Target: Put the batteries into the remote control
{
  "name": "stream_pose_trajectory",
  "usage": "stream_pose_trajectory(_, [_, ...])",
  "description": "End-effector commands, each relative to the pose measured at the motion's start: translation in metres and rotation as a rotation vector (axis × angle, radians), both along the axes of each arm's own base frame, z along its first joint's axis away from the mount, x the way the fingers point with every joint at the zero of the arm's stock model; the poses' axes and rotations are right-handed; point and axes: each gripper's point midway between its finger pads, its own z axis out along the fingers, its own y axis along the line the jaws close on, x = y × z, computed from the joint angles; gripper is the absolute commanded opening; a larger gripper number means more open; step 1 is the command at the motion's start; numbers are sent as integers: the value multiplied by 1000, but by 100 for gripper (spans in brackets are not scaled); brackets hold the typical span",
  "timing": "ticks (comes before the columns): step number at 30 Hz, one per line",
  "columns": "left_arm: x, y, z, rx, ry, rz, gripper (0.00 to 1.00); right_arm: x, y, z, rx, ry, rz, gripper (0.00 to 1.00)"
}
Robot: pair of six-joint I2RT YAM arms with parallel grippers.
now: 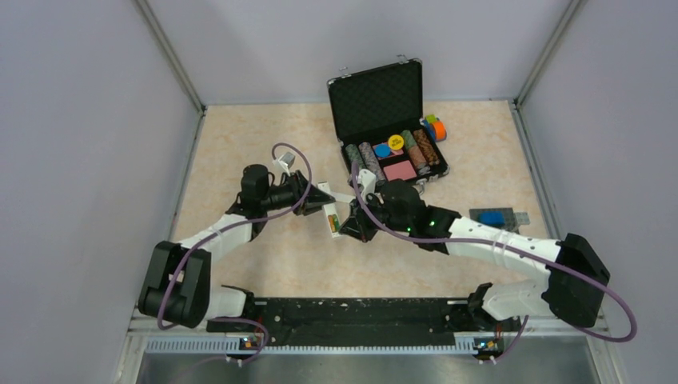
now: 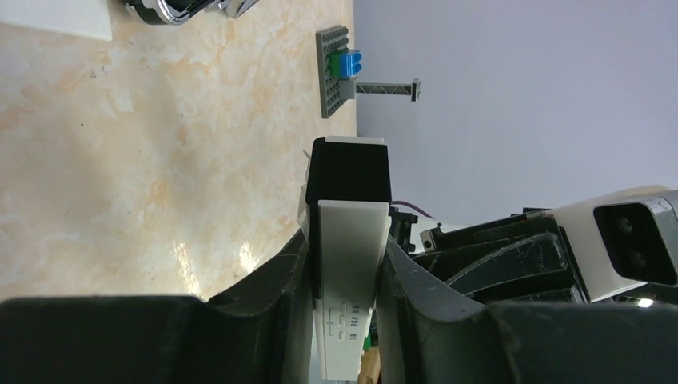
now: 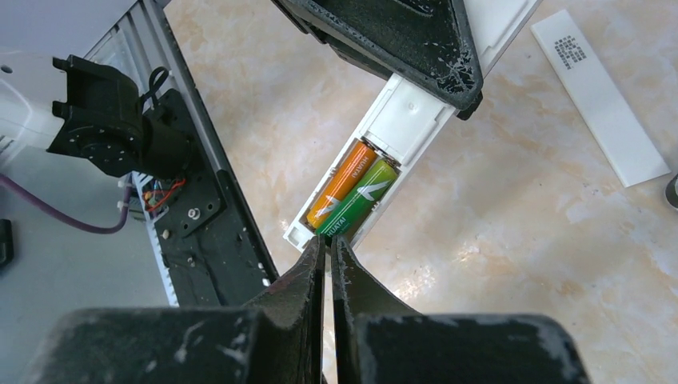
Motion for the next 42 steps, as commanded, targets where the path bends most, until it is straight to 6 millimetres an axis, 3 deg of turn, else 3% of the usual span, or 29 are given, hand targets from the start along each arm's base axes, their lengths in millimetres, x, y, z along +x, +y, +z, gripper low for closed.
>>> stream_pose_trajectory(1, [-28, -8, 58, -110, -151, -144, 0, 22, -2, -9, -36, 0, -71, 2])
stream_pose_trajectory(33, [-37, -10, 57, -105, -132, -192, 0, 44, 4, -15, -54, 14, -160, 1])
stream_pose_trajectory(42, [-41, -10, 60, -99, -171, -206, 0, 48, 3, -31, -105, 75, -176, 0])
